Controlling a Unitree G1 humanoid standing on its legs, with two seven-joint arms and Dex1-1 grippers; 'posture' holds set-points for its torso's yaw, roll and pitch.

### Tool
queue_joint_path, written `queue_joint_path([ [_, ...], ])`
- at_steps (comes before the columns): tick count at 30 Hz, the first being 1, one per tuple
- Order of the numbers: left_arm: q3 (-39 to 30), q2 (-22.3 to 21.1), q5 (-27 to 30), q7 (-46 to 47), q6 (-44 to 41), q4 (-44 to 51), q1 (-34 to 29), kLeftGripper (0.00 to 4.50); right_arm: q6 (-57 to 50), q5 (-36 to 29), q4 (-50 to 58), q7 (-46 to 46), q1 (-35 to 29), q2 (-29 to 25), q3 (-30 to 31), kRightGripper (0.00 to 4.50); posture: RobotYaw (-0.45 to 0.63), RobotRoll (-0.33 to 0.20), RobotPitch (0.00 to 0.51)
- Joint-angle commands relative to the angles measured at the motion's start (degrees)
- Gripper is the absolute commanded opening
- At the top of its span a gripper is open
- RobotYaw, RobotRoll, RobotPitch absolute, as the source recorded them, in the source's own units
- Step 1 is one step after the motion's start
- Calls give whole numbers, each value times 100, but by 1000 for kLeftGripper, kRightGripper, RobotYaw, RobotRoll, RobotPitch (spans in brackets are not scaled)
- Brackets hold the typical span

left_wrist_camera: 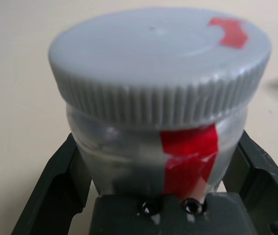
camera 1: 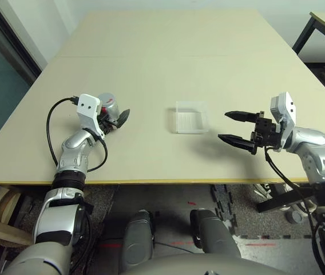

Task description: Pour the medicine from the bottle into the box.

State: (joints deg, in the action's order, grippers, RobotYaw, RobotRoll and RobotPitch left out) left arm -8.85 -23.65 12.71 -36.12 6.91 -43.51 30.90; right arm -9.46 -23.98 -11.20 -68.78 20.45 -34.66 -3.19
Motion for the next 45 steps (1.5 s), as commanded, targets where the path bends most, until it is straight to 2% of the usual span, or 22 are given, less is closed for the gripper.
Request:
queue_joint_path([
  [1,62,26,-106,-67,93,-163,57,4449,-15,-52,83,7,-56,-45,-73,4500,-150,0,100],
  [9,61,56,-101,-101,130,-184,43,4449,8,-43,55,-3,-24,-41,-58,4500,-145,0,98],
  [12,43,80,-67,-148,169,-184,35,3863,18,-36,54,0,-19,-33,-49,4500,-145,0,98],
  [15,30,89,-63,-164,170,-196,36,2805,21,-34,69,8,-29,-24,-43,4500,-149,0,100],
  [23,46,-7,66,-481,-229,94,91,2796,-36,-101,149,57,-69,-24,-104,4500,-152,0,100],
  [31,267,-177,322,-1303,-1433,1088,338,2796,-225,-297,54,37,210,-43,-213,4500,-149,0,95],
  [39,859,-127,576,-2145,-2538,2287,518,2796,-934,-557,98,-339,930,-122,-36,4500,-159,0,81],
  [45,1214,29,541,-2431,-2754,2400,740,2796,-1521,-595,-128,-596,1784,60,280,4500,-168,0,67],
])
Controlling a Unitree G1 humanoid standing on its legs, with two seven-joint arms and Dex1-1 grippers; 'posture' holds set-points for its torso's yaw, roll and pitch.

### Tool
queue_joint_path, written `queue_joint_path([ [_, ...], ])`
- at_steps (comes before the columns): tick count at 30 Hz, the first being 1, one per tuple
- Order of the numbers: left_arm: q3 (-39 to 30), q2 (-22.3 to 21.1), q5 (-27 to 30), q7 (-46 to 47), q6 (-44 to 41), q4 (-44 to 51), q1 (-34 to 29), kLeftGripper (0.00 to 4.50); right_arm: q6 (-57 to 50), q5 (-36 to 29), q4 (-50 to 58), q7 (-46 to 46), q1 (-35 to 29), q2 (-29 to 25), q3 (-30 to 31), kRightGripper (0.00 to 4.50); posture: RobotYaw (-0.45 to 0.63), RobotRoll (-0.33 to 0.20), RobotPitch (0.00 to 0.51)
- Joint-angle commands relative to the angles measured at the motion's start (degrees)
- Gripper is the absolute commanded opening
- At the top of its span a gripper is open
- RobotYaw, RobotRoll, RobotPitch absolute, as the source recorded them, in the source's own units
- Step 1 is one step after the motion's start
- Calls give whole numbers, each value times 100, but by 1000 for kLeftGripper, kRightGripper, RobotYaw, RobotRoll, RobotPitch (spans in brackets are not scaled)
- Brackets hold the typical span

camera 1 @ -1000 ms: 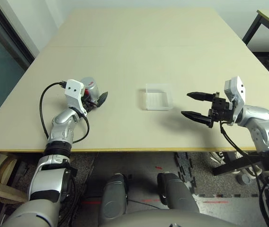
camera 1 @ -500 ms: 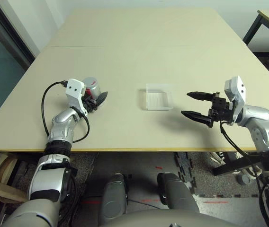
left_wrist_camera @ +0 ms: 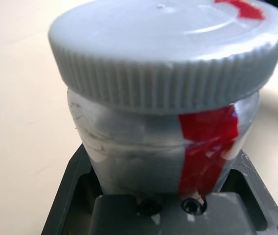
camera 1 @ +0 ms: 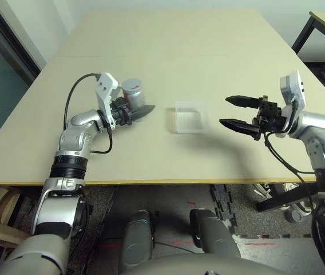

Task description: Pour the medicine from the bottle into the box.

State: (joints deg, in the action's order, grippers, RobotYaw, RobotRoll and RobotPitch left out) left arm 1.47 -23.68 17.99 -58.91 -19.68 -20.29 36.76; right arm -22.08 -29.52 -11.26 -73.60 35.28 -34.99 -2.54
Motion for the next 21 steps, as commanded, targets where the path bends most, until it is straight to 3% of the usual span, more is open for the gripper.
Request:
queue_joint_path([
  [1,218,54,-9,-179,-92,45,189,2796,-304,-20,-182,-126,417,144,260,4500,-170,0,65],
  [11,498,232,-108,-319,8,-145,424,2796,-59,512,-1314,-166,1442,812,739,4500,-169,0,52],
  [21,613,420,-191,-327,143,-254,448,2796,204,810,-2018,-175,1927,1450,788,4500,-163,0,42],
])
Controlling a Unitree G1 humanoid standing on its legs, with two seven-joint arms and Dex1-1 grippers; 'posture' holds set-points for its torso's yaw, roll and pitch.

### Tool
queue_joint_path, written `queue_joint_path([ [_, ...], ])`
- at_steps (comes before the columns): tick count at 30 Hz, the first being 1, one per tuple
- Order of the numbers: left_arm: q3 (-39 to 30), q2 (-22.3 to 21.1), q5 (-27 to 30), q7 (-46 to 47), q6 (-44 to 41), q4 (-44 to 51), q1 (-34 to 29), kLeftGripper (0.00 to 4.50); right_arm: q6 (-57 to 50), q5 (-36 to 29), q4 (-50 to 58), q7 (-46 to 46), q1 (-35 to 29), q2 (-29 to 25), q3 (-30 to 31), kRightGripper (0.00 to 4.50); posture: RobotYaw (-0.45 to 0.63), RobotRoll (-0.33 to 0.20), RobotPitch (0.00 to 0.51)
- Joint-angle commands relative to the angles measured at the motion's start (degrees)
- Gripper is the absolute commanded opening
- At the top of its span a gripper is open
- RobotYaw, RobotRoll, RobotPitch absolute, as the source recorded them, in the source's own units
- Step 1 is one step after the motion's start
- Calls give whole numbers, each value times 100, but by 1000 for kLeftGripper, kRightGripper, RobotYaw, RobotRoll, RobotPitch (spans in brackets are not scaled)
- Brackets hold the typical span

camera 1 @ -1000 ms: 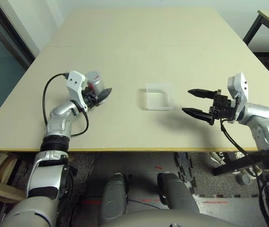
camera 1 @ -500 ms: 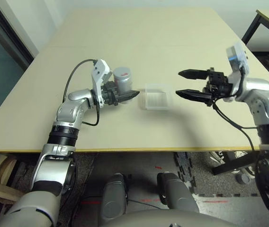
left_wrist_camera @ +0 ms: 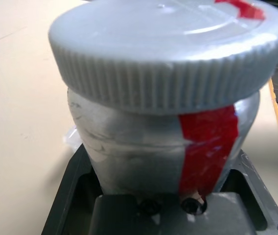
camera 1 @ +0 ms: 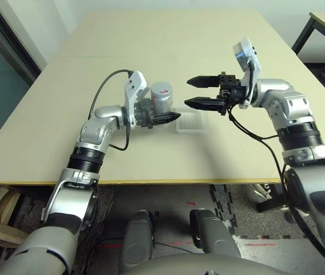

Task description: Pour the medicine from the bottle into the box.

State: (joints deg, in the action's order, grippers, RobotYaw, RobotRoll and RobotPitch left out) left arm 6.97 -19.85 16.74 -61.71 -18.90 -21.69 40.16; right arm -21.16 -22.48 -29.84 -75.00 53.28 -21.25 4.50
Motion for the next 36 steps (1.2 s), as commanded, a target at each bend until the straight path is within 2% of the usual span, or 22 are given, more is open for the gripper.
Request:
queue_joint_path([
  [1,72,56,-71,-43,70,-124,116,2796,139,132,-209,-32,156,127,88,4500,-163,0,42],
  [28,136,152,-103,-57,50,-143,133,2796,405,407,-742,-84,432,646,81,4500,-156,0,53],
  [31,139,156,-96,-59,36,-122,121,2796,444,432,-794,-90,446,681,72,3935,-156,0,53],
  [34,139,151,-92,-67,28,-114,114,2796,484,444,-859,-105,472,694,65,2781,-156,0,53],
  [35,139,148,-93,-72,24,-111,113,2796,497,445,-889,-115,486,695,62,2582,-156,0,53],
  [36,138,147,-93,-75,21,-112,113,2796,511,447,-921,-127,501,695,60,2584,-156,0,53],
])
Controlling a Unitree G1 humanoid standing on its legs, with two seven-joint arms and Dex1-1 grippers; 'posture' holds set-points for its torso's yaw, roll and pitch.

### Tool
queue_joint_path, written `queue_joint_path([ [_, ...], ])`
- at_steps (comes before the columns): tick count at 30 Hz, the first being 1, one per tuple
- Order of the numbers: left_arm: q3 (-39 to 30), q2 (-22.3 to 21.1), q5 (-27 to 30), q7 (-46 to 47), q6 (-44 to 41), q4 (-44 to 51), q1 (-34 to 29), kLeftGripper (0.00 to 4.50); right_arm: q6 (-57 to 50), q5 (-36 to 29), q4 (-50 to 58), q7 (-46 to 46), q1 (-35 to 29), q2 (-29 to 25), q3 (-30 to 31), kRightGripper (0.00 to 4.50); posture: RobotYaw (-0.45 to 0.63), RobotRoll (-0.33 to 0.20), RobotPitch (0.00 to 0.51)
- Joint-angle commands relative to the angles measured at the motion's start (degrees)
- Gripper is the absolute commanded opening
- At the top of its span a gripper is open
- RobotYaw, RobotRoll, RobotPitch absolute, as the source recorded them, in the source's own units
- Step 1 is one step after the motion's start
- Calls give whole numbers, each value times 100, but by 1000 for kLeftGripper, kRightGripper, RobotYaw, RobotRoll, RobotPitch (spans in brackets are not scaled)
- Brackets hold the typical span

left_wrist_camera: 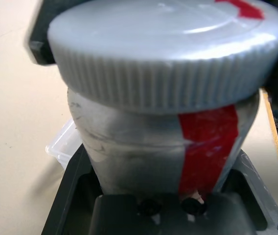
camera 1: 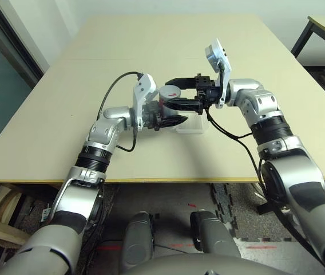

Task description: Pour the medicine from the bottle into the box.

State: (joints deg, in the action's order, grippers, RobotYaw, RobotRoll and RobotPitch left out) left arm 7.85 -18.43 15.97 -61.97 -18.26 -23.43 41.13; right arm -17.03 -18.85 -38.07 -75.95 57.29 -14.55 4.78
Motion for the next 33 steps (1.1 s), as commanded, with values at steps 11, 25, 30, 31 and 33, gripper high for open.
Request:
queue_joint_path([
  [11,-25,-31,136,-263,-184,73,39,2796,324,-210,-335,-1259,213,-34,20,2584,-152,0,54],
  [25,-135,-119,171,-442,-369,122,22,2796,1256,-1346,-603,-1655,686,-337,1224,2934,-130,0,56],
  [30,-120,-167,225,-422,-444,257,-71,2796,1512,-1195,-1202,-1655,883,-112,1027,4500,-130,0,56],
  [31,-114,-168,229,-424,-462,287,-89,2796,1541,-1165,-1289,-1655,898,-84,993,4500,-130,0,56],
  [33,-97,-165,235,-438,-502,346,-122,2796,1577,-1111,-1432,-1655,910,-48,931,4500,-130,0,56],
])
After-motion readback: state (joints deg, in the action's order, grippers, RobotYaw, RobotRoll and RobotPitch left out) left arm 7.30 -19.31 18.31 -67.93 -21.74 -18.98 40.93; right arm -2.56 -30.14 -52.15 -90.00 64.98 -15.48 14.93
